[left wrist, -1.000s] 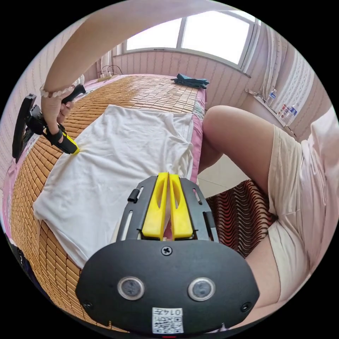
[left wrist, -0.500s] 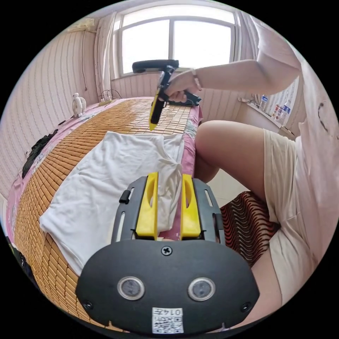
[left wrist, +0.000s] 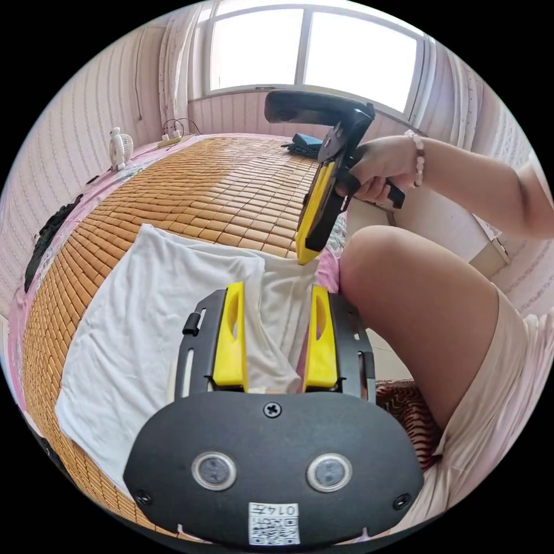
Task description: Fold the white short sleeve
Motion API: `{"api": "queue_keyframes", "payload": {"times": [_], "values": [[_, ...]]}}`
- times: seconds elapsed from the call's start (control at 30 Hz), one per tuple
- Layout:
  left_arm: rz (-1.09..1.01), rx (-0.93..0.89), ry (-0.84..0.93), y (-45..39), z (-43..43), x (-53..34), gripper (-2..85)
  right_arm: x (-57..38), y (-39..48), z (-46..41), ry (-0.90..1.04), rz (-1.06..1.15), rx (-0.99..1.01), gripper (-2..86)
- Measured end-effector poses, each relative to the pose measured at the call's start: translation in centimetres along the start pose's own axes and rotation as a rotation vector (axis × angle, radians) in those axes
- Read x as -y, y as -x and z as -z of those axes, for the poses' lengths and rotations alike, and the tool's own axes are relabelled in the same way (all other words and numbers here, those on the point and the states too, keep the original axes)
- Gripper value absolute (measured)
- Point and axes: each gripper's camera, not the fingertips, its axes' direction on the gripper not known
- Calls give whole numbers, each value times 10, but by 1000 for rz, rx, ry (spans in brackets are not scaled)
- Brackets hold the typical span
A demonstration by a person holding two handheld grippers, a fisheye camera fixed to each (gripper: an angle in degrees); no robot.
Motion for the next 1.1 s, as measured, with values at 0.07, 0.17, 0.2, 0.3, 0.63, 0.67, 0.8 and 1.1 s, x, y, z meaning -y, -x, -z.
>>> {"api": "queue_keyframes", "payload": {"times": [0.07,0.17,0.2,0.3,0.63,0.67,0.8,1.1], "values": [[-16,6,33,-4,-8,8,171,-17,1,26,-94,33,40,11],[-10,58,59,-6,-15,18,150,-38,-3,57,-251,63,226,11],[6,59,84,-5,-18,22,118,-42,-5,61,-275,61,265,13],[35,105,119,-5,-15,28,7,-59,-13,77,-348,37,271,24],[-127,-39,113,-46,10,-3,-9,-74,-78,101,-615,-289,80,119],[-137,-40,109,-50,14,-7,-9,-77,-72,103,-606,-287,5,95],[-195,-37,55,-60,31,-20,-9,-92,-61,107,-581,-253,0,29],[-139,-22,-283,-60,107,-42,-9,-214,-8,210,-930,-215,129,10]]}}
